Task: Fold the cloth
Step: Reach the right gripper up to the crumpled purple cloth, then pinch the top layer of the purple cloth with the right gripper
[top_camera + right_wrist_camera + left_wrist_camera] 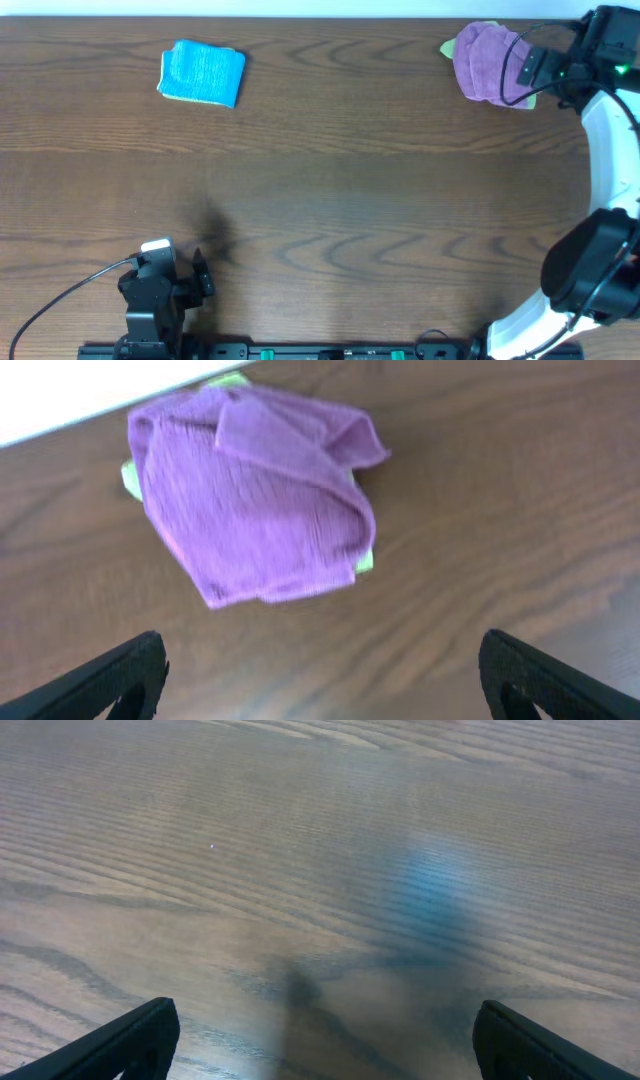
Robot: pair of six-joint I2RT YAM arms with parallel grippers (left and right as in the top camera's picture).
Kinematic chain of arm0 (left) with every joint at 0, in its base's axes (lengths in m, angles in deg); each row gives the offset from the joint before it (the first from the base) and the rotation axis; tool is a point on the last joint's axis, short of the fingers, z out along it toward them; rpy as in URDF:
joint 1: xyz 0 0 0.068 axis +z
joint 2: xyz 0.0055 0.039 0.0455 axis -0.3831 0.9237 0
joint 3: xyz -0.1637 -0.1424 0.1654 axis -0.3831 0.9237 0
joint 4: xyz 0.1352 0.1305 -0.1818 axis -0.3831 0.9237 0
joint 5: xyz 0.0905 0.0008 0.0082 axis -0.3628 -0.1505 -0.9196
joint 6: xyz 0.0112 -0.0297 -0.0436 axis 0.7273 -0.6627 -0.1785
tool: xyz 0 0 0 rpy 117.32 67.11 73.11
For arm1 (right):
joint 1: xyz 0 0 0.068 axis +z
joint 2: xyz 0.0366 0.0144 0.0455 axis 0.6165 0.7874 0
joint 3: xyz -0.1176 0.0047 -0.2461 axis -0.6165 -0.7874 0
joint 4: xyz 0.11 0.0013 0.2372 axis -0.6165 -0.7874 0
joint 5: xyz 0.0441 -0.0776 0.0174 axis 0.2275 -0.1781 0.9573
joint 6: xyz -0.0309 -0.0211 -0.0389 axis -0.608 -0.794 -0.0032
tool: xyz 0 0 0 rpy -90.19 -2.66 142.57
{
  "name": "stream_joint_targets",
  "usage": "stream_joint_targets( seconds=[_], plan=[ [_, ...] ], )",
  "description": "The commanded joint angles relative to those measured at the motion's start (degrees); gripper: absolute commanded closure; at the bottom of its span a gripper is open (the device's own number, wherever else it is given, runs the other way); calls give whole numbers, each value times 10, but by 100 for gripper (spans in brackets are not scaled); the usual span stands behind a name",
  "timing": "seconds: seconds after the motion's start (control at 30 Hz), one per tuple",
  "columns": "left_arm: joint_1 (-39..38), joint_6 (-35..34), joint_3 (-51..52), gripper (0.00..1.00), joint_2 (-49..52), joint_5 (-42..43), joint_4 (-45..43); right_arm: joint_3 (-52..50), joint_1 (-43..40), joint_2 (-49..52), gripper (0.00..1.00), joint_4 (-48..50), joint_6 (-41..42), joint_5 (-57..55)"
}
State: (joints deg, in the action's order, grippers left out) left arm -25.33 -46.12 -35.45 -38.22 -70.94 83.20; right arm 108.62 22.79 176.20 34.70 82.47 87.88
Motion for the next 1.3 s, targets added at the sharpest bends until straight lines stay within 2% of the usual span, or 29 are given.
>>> stream_joint_targets(
  seconds=[0.0, 0.6, 0.87, 1.0, 1.27],
  plan=[
    [-2, -6, 2, 5, -3, -8, 1, 16, -4, 3, 1, 7, -9, 3],
    [-2, -6, 2, 5, -4, -8, 1, 16, -4, 146, 2, 164, 7, 66],
    [-2, -6, 2, 5, -3, -8, 1, 16, 0, 189, 7, 195, 11, 79],
    [-2, -6, 2, 5, -4, -8, 1, 16, 3, 194, 19, 208, 10, 80],
    [-2, -6, 2, 5, -4, -8, 1, 16, 5, 202, 19, 231, 10, 79]
  ],
)
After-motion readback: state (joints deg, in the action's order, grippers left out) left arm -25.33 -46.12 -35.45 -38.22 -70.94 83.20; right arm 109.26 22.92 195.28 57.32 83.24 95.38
